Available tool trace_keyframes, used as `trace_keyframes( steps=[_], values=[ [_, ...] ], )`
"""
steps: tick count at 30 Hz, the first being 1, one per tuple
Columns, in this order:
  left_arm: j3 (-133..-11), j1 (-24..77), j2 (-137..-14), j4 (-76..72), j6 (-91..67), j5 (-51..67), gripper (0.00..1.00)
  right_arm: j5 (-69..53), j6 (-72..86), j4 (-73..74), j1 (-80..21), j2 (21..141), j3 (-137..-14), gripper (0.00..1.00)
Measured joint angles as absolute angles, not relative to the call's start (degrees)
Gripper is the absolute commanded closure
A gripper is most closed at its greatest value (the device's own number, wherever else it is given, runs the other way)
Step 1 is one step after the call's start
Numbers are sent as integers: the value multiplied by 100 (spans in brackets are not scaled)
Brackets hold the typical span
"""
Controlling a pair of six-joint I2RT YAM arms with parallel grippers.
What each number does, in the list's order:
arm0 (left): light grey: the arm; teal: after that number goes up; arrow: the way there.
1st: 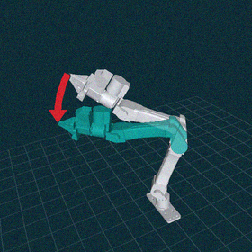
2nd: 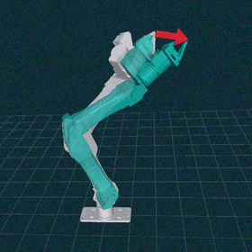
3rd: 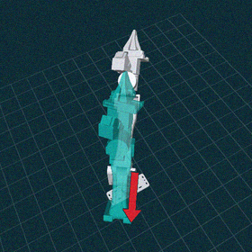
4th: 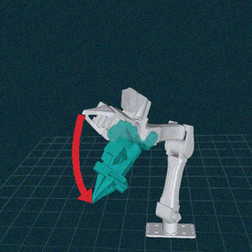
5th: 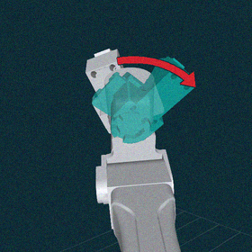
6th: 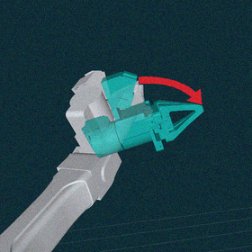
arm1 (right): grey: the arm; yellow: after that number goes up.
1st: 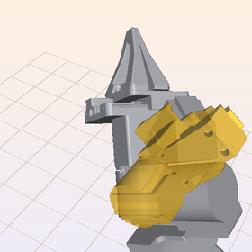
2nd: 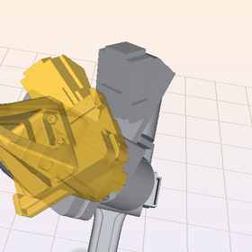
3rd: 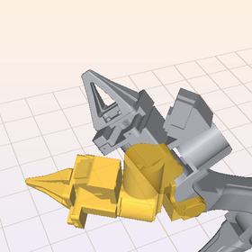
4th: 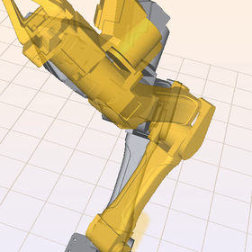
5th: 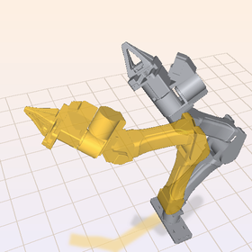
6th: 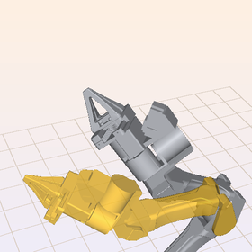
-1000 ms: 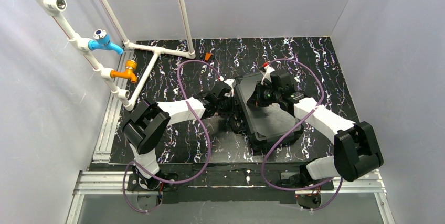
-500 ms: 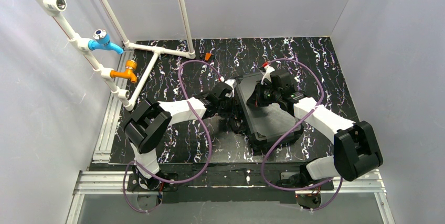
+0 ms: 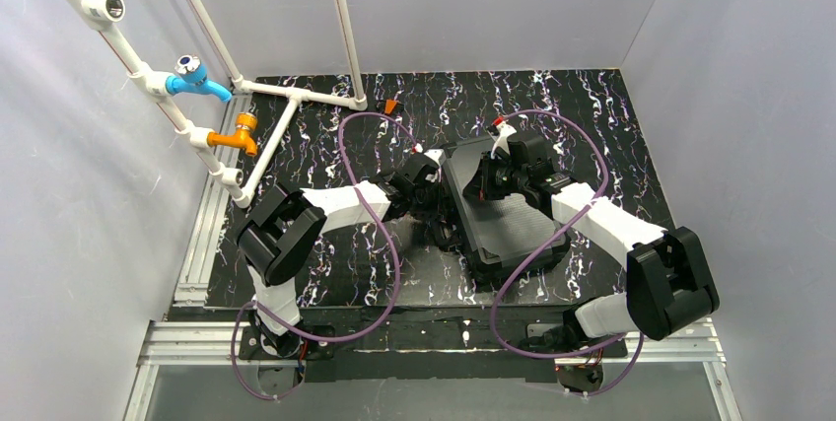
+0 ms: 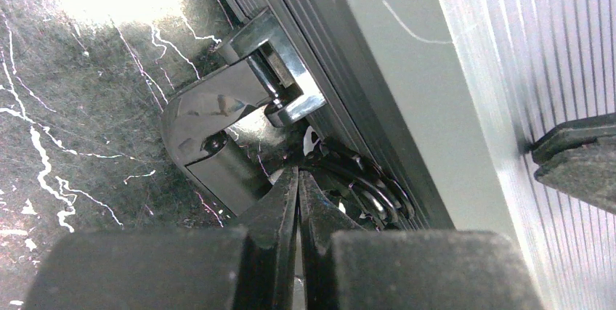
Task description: Pack up texas hold em set
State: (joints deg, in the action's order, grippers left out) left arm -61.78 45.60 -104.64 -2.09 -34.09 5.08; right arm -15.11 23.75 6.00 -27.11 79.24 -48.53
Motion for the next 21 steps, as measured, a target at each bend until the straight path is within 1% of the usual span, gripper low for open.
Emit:
trace_keyframes(
  steps=[21],
  values=[
    [-6195,4613,-10414,-119,-3312,353,100,-1516,2375,593,-2707,7935,-4856,99]
  ],
)
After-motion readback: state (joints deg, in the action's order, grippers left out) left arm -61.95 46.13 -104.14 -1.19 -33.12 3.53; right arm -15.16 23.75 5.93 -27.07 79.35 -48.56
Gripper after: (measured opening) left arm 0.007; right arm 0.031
